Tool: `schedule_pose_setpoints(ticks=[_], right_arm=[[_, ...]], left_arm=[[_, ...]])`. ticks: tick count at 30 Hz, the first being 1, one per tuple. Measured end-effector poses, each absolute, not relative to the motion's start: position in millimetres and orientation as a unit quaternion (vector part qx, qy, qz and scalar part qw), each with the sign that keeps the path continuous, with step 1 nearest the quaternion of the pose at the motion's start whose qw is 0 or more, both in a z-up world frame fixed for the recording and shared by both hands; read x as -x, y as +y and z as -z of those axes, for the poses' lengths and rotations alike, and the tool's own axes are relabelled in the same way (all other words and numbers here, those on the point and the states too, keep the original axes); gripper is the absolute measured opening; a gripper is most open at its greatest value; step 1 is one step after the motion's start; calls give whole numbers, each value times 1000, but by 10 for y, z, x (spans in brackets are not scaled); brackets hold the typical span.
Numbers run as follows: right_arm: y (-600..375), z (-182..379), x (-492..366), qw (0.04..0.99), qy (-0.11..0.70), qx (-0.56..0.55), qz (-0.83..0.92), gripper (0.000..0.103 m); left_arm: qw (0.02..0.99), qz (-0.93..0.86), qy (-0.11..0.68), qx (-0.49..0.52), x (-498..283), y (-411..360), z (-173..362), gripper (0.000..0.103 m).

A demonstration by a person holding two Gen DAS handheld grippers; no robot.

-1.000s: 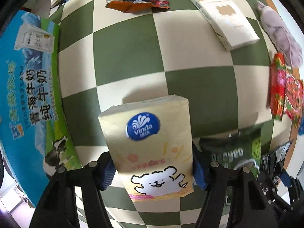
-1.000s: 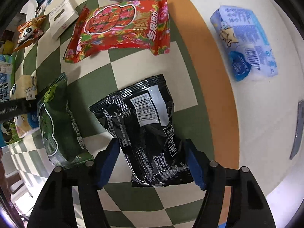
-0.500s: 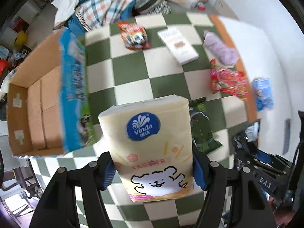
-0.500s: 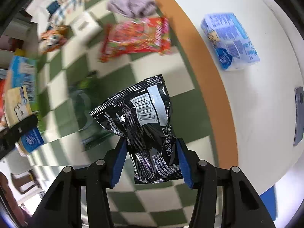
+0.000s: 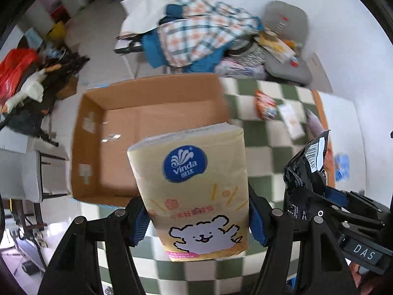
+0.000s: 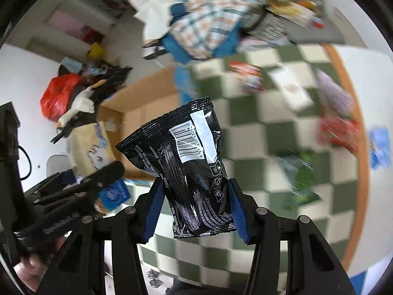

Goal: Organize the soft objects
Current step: 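Carry both held packs over the cardboard box and open both tools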

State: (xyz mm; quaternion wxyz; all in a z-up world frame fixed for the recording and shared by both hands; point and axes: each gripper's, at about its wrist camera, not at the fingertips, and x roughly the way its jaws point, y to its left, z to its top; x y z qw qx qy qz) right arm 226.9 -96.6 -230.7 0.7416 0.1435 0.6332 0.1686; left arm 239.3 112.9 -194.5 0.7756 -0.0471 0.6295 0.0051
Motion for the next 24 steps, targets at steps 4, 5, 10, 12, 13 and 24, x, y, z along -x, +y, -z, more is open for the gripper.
schedule_pose_setpoints(ticks=[4,5,10,12,13,24], right_arm=[[-99,2432,-2663,727,649,-140,-176,54],[93,2461,-2716,724,653,-137,-174,54],[823,2897,-3135,698,686,-141,-149,54],[986,3106,-3276,690,697,-139,-137,53],[1013,3218,-3327,688,700,-139,-132,53],[1294,3787,-3732,687,712,-117,-88,54]], left_arm=[[760,-12,645,76,-2708,1849,2189,64],[755,-10,650,85,-2776,1976,2257,64],[715,19,685,140,-3168,2530,2764,64],[698,34,699,154,-3319,2657,2970,64],[691,40,705,157,-3388,2699,3081,64],[655,79,740,130,-3838,2671,3563,65]])
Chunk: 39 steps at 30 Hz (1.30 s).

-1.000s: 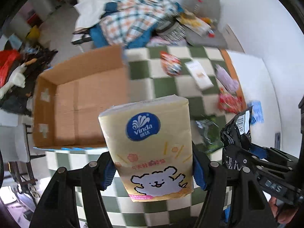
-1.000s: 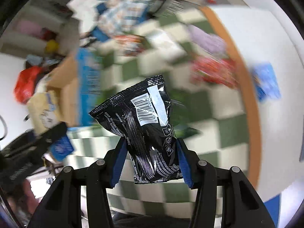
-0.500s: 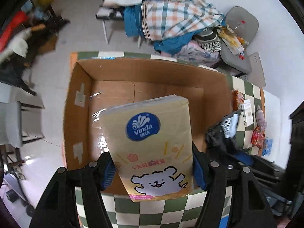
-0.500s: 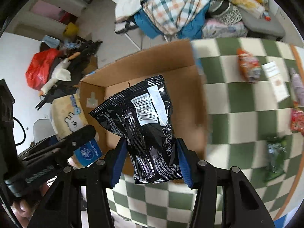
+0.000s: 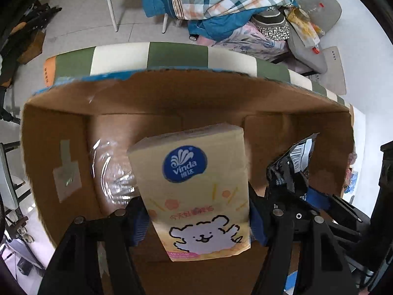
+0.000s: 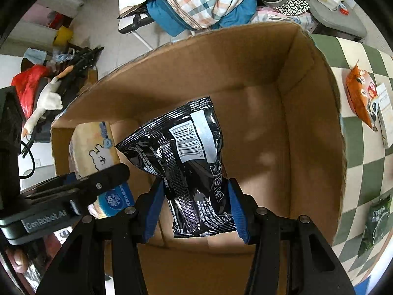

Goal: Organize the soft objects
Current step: 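Carry both held packs over the cardboard box and open both tools, then grasp the green Deegeo bag with the left tool while the right tool grasps the blue-white tissue pack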

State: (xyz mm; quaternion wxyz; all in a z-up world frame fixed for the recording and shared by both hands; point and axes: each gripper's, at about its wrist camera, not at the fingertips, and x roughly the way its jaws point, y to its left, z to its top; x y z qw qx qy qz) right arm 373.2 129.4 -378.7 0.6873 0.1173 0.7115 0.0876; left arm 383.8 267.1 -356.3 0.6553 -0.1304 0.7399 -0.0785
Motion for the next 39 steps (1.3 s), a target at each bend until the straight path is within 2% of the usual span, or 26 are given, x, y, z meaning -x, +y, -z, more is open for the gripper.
schedule_pose_setpoints(ticks=[6,7,8,9,11,13,16,19,23,25,39], right_arm=[[1274,3901,-3872,689,708,-129,-90,60],[1268,3896,-3887,692,704,-130,-92,65],[1257,3882,-3889,695,702,-130,-92,71],[1251,3870,-3900,696,700,-129,-93,73],[1196,3831,-3871,694,702,-131,-95,74],[1183,3807,-3845,693,704,-128,-94,75],[1199,3741,-3757,696,704,-106,-94,83],[1221,3684,-3641,696,707,-85,-93,84],[1232,3587,-3463,702,704,-54,-89,101],[1238,3530,-3385,708,700,-39,-84,103],[1138,3079,-2853,744,664,23,-74,103]], left_arm=[[652,72,747,110,-3846,2673,3600,66],[652,71,746,115,-3833,2688,3594,66],[654,69,744,118,-3818,2708,3597,70],[655,67,744,117,-3801,2726,3599,77],[656,65,743,120,-3765,2764,3584,84],[659,65,738,129,-3712,2808,3539,86],[667,58,731,132,-3624,2841,3475,92],[680,48,718,138,-3495,2894,3336,93],[702,24,700,128,-3281,2915,3198,94],[713,14,691,122,-3159,2913,3129,100],[759,-25,643,102,-2530,2794,2732,101]])
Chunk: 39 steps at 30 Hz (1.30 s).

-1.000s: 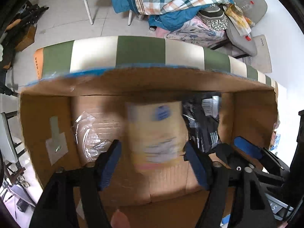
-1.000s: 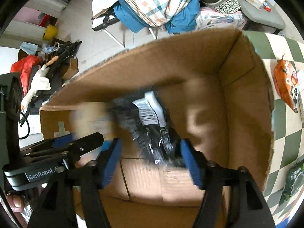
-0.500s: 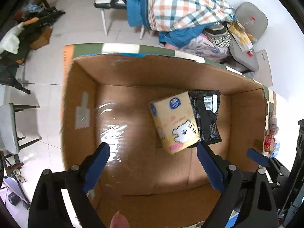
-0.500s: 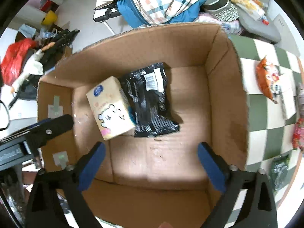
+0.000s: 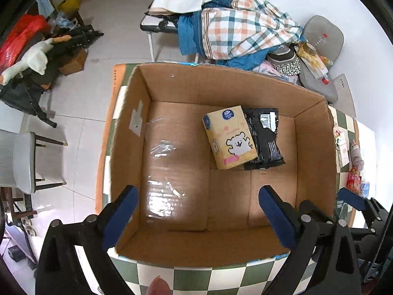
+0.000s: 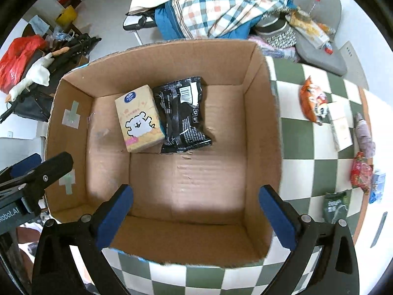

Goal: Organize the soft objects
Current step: 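Grasp the green Deegeo bag with the left tool while the right tool grasps the blue-white tissue pack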

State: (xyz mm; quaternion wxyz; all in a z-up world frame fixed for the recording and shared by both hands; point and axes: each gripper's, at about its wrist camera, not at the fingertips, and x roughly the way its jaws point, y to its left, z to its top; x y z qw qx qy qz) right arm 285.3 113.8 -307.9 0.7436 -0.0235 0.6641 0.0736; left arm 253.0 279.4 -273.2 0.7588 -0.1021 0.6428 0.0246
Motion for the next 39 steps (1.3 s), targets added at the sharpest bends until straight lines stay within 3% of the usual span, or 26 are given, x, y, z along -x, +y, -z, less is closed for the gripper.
schedule_pose_setpoints(ticks=[13,22,27,32,39], right_arm=[[788,2351,-2308,781,616,5,-100,103],[-543,2151,-2096,774,628,-59,-58,103],[-1700,2312,-1943,758,648,-68,12,103],[-2854,2585,-1850,735,669,-78,78,103],[-4040,3030,-2063,704,697,-94,95,103]], left_arm=[[787,-21,609,94,-2042,2485,2109,101],[783,46,619,49,-2032,1205,1858,101],[743,113,656,68,-2165,116,2232,101],[671,156,720,83,-2326,-839,2927,100],[597,133,785,98,-2461,-1550,3739,98]])
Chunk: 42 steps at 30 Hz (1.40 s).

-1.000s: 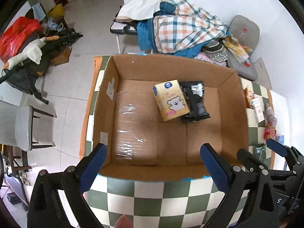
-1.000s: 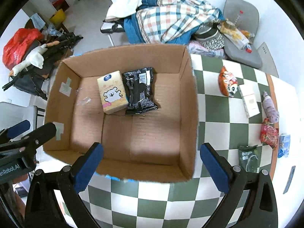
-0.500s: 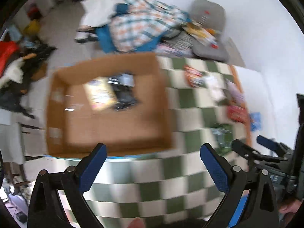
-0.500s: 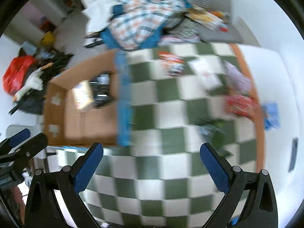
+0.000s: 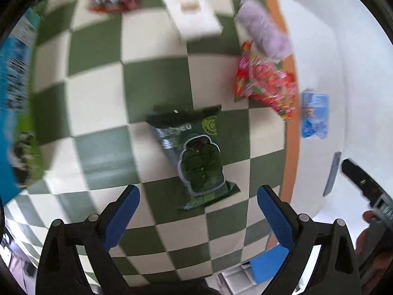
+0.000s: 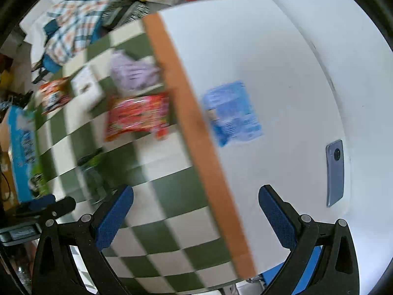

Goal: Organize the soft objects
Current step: 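Grasp the green Deegeo bag with the left tool while the right tool grasps the blue-white tissue pack, then carry both held items into the cardboard box and open both tools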

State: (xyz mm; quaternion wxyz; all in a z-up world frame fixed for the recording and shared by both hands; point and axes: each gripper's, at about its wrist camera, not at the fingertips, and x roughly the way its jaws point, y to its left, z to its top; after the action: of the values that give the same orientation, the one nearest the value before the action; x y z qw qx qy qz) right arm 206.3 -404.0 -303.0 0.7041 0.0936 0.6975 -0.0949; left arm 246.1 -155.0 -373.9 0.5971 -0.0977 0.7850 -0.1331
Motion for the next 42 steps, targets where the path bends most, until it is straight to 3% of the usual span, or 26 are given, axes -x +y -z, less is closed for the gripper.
schedule_pose_setpoints(ticks=[4,7,20,22,26,30,33,35,37,42], right_arm=[[-4414,3396,-2338,685,717,-80,96,103],[-4533,3689,-2524,663,739,-83,84,103],[-4804,4515,-3042,610,785,-75,75,103],[-4856,4584,-3089,608,785,-79,81,103],[-4944,4676,-3167,603,787,-102,79,103],[-4985,4710,-3228,597,791,-106,81,101],[-4937,4630,-3252,599,787,-109,99,88],[-4928,4562,-3284,601,786,-107,98,63],[-4908,4538,-3325,599,788,-102,95,51],[-4896,4547,-3421,598,790,-94,99,45]], left_arm=[[568,110,809,100,-2469,-1676,4084,98],[559,96,818,92,-2455,-1740,4240,86],[554,87,824,75,-2399,-1988,4363,84],[560,81,823,60,-2389,-2016,4346,76],[576,76,813,34,-2416,-2050,4257,43],[580,72,811,34,-2429,-2015,4234,36],[584,70,808,34,-2398,-2022,4229,35],[586,70,807,32,-2380,-2022,4237,35],[587,69,806,32,-2352,-2052,4234,35],[588,73,805,35,-2346,-1899,4167,33]])
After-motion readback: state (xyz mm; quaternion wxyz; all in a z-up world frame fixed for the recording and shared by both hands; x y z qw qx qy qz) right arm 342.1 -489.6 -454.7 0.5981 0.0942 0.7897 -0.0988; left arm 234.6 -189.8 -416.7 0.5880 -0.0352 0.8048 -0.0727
